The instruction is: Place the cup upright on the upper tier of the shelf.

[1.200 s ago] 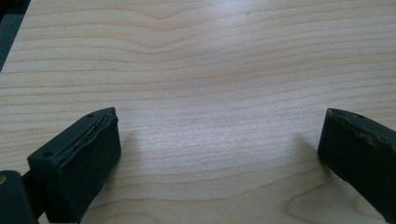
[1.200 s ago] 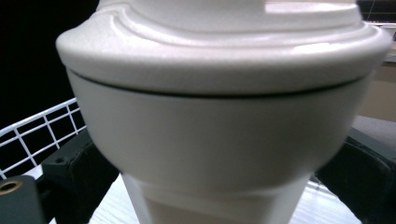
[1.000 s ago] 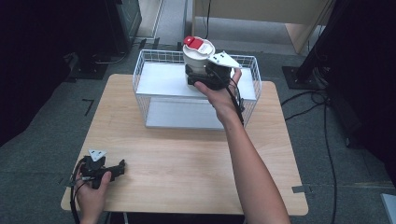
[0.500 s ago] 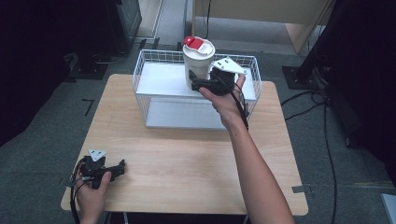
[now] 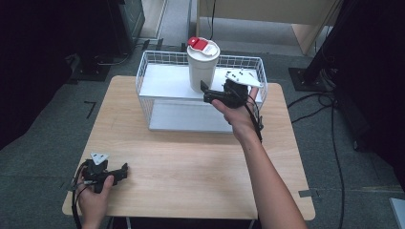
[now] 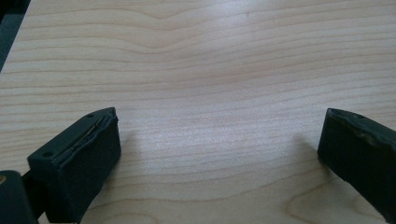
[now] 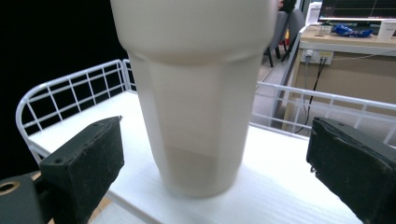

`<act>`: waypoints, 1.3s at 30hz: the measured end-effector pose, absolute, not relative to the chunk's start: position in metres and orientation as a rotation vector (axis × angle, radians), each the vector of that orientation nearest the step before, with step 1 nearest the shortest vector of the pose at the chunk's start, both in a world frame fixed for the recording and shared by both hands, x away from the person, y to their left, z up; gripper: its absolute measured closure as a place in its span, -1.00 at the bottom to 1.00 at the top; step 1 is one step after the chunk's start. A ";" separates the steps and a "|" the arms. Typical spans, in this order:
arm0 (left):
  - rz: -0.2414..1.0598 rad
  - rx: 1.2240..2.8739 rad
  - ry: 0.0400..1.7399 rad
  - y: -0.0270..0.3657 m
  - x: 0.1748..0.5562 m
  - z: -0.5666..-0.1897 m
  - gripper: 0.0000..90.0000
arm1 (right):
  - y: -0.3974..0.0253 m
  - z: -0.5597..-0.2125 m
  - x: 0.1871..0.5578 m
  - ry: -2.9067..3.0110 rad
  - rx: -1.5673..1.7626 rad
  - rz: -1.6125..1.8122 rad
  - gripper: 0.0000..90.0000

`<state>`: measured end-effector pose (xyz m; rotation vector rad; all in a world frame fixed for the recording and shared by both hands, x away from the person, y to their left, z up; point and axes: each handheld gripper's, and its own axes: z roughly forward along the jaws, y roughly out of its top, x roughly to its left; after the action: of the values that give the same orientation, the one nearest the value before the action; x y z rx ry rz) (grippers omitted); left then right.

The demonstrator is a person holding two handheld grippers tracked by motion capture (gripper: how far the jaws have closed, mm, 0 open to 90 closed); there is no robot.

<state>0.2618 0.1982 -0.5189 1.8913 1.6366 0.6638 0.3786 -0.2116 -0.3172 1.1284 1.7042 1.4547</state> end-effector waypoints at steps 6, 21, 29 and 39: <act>0.664 1.891 1.637 0.198 0.262 -0.519 -1.00 | -0.225 -0.325 0.367 1.700 1.140 1.456 -0.91; 0.664 1.890 1.637 0.198 0.262 -0.519 -1.00 | -0.258 -0.349 0.339 1.693 1.188 1.443 -0.91; 0.664 1.889 1.637 0.198 0.262 -0.519 -1.00 | -0.272 -0.359 0.326 1.681 1.198 1.441 -0.91; 0.664 1.890 1.637 0.198 0.262 -0.519 -1.00 | -0.286 -0.372 0.313 1.682 1.208 1.423 -0.91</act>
<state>0.2618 0.1981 -0.5190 1.8896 1.6373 0.6637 0.3135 -0.2856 -0.3724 1.2081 1.6823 1.4228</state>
